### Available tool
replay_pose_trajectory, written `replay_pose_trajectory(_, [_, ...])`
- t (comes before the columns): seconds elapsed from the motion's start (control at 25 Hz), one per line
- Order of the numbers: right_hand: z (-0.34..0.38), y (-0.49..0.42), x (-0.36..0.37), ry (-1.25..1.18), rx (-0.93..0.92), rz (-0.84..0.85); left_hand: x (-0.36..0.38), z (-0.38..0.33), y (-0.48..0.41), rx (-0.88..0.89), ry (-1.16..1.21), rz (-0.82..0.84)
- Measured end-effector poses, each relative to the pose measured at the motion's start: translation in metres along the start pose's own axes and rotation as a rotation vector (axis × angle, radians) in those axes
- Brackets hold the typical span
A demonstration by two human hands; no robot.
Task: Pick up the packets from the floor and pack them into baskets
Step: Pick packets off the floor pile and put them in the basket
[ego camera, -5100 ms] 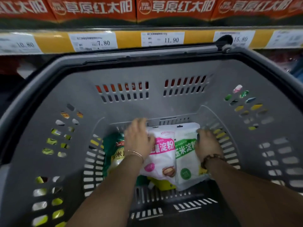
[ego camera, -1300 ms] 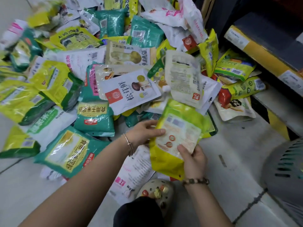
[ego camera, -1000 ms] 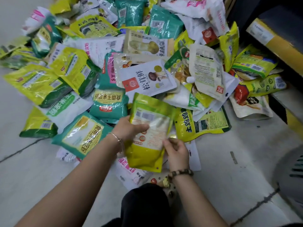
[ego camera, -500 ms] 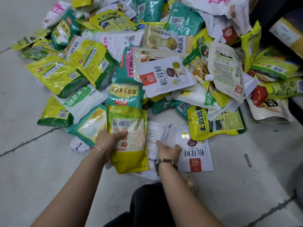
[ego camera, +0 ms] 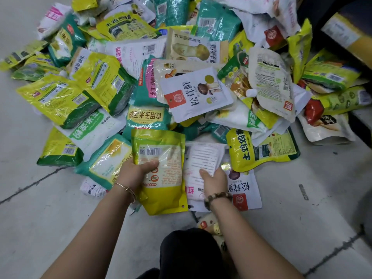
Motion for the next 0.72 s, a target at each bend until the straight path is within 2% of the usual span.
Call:
replay_pose_trajectory(0.16, [0.028, -0.004, -0.073, -0.148, -0.087, -0.182, 0.042, -0.029, 0.005, 0.053, 0.009, 0.141])
replay_pose_trajectory(0.36, [0.074, 0.027, -0.148, -0.344, -0.296, -0.286, 0.088, -0.068, 0.035, 0.081, 0.068, 0.263])
replay_pose_trajectory(0.56, [0.13, 0.084, -0.204, -0.349, -0.507, -0.436, 0.115, -0.121, 0.092, 0.158, 0.071, 0.346])
replay_pose_trajectory(0.72, [0.172, 0.139, -0.245, -0.363, -0.662, -0.515, 0.133, -0.181, 0.157, 0.303, 0.044, 0.426])
Point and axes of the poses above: each hand's wrist, its own y-axis away from the middle knuckle, its own x-axis out of the palm, z = x × y, the point moved 6 cm from there along -y, towards the middle knuckle, and after that the axes turned 1 degree about x, right-handed, at the moved point
